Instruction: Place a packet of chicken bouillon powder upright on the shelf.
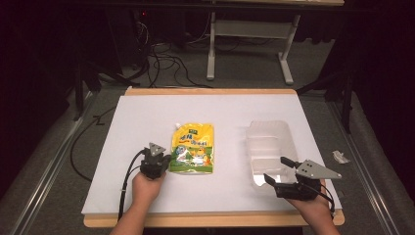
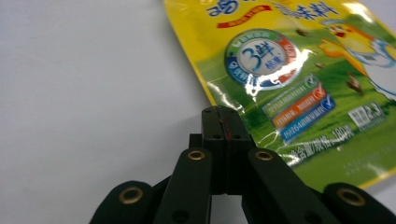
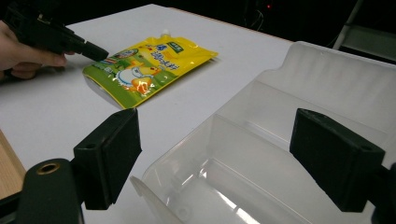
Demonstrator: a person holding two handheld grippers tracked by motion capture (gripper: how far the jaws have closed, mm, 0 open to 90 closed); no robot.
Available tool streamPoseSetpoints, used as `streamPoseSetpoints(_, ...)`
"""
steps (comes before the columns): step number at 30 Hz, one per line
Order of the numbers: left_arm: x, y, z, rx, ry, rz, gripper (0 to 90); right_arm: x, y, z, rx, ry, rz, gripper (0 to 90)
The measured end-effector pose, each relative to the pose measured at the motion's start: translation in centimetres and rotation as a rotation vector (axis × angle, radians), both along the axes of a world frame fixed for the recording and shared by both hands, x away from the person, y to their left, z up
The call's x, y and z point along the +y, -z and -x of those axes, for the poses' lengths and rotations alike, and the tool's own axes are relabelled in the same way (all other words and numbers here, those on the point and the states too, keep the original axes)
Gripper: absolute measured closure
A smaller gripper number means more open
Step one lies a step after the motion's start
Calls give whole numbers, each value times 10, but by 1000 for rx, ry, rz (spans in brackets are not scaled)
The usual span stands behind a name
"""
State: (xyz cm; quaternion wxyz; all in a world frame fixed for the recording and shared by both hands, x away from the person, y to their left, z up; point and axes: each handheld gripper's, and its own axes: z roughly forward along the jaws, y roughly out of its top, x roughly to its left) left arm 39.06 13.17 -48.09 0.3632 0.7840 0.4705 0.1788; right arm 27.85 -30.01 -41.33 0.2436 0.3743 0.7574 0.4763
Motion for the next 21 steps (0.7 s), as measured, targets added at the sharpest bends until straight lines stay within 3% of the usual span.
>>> streamPoseSetpoints(1,0,0,0,0,0,0,900,0,0,0,-3,-2,0,169)
streamPoseSetpoints(2,-5,-1,4,7,40,3,900,1,0,0,-3,-4,1,171)
streamPoseSetpoints(3,-5,-1,4,7,40,3,900,1,0,1,-4,-6,3,173)
streamPoseSetpoints(8,-26,-1,16,10,139,-1,900,2,0,0,-3,-9,6,177)
streamPoseSetpoints(18,-61,0,21,-8,222,13,900,1,0,1,-4,-7,3,181)
streamPoseSetpoints(21,-61,-5,22,-16,220,46,897,1,0,1,-5,-8,3,181)
